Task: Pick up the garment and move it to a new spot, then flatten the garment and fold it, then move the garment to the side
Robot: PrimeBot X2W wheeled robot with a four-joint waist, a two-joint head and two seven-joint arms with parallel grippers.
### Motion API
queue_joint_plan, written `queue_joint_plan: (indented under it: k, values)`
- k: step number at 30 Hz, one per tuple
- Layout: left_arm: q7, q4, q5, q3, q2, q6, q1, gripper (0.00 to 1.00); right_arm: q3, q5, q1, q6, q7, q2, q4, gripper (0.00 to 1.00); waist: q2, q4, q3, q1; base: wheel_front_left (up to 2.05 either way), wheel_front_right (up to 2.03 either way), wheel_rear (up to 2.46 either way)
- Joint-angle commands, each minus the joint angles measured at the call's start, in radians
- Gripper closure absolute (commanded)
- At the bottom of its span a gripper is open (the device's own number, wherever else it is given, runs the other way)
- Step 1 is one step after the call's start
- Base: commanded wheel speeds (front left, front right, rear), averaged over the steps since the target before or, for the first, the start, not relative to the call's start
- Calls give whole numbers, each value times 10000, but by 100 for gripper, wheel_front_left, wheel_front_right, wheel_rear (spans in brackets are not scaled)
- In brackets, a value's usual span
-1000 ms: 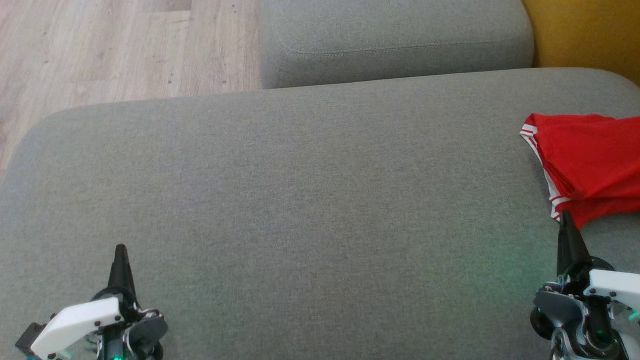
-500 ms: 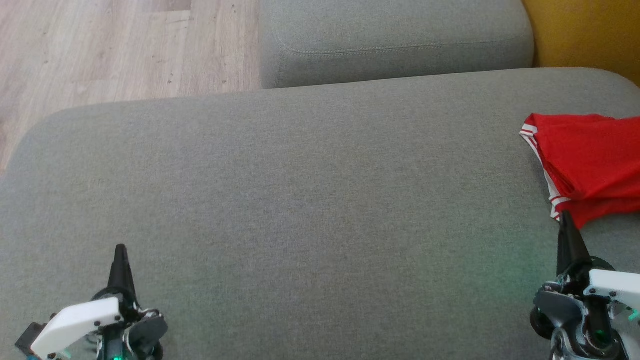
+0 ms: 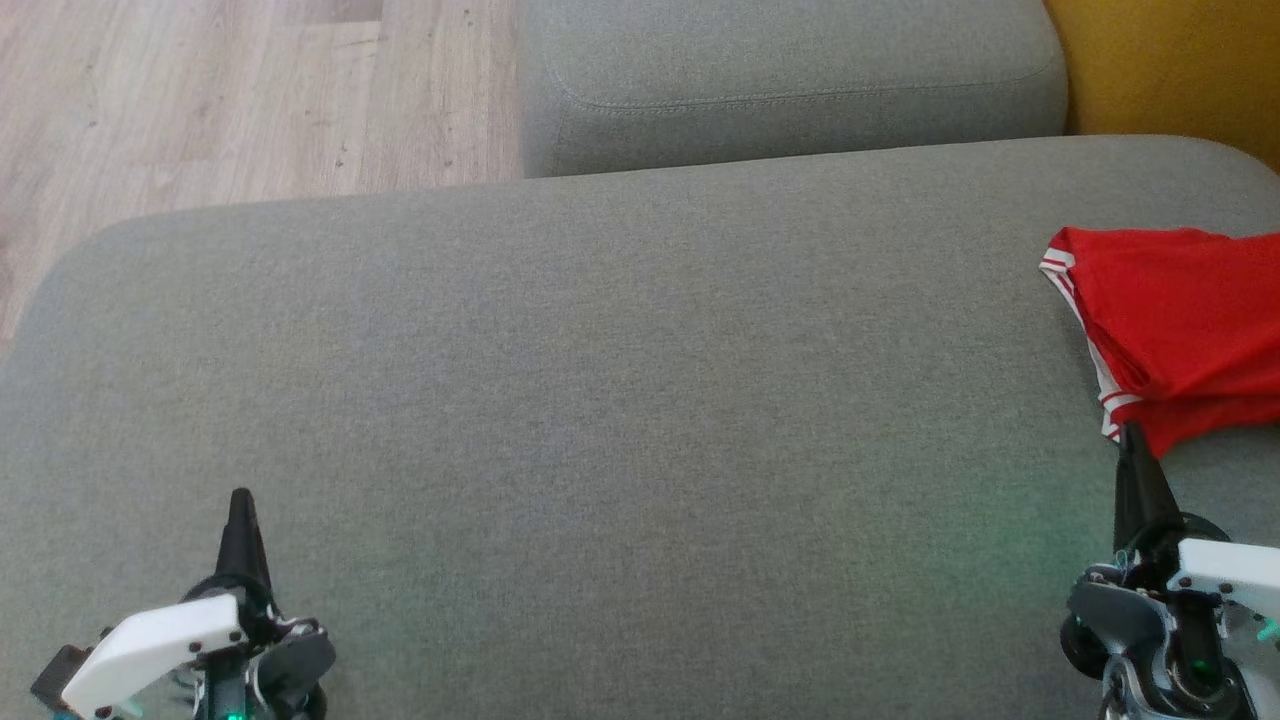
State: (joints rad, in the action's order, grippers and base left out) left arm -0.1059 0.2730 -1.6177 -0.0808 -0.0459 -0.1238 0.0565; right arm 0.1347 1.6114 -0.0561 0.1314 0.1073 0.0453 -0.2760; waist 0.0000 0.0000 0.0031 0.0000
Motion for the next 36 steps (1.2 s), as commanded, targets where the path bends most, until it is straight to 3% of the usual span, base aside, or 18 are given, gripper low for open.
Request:
queue_joint_plan:
  k: [1, 36]
  values:
    - [-75, -280, 93, -332, -43, -69, 515, 100, -208, -29, -518, -7, 60, 49, 313, 100, 0, 0, 0, 0, 0, 0, 0]
    - [-73, -280, 91, -330, -43, -69, 515, 100, -209, -28, -518, -7, 59, 49, 313, 100, 0, 0, 0, 0, 0, 0, 0]
